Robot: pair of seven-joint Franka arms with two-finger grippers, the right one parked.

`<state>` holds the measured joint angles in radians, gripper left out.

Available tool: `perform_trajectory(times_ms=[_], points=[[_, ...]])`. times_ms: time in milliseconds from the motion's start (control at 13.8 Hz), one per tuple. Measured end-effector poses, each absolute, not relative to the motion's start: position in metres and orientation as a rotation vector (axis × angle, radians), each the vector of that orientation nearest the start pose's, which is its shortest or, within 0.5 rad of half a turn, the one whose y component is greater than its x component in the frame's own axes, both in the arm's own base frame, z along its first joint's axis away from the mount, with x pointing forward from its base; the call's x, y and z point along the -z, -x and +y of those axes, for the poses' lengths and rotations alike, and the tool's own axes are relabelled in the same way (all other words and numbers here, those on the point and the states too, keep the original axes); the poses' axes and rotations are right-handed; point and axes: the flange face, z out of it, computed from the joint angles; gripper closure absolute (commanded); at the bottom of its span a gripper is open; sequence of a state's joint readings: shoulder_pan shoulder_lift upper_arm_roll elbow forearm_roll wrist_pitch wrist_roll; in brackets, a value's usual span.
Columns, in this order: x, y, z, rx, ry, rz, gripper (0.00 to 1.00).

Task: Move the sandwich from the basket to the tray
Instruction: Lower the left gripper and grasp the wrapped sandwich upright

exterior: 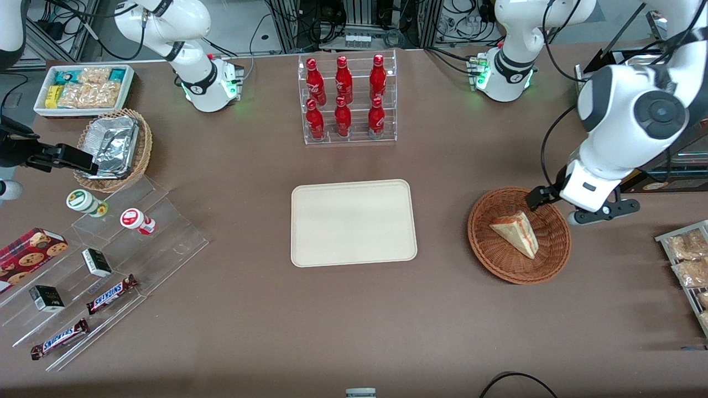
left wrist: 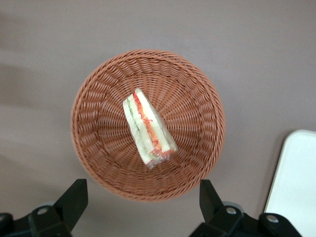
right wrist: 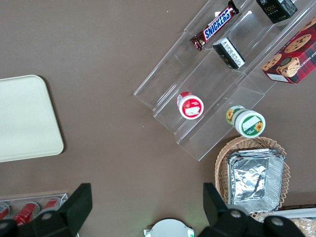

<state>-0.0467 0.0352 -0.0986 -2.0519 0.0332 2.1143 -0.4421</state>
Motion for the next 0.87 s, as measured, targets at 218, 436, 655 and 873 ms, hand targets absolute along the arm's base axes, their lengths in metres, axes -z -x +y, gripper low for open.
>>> perform_trajectory(times_ms=[218,436,655,873], points=[[-0.374,-0.536,-0.078,0.096,3.072,-0.648,0.00],[-0.353,-0.528,-0.076,0.121,3.049,-0.795,0.00],[-0.330,-0.529,-0.077,0.153,3.036,-0.903,0.00],[-0.303,-0.526,-0.077,0.160,3.040,-0.922,0.00]])
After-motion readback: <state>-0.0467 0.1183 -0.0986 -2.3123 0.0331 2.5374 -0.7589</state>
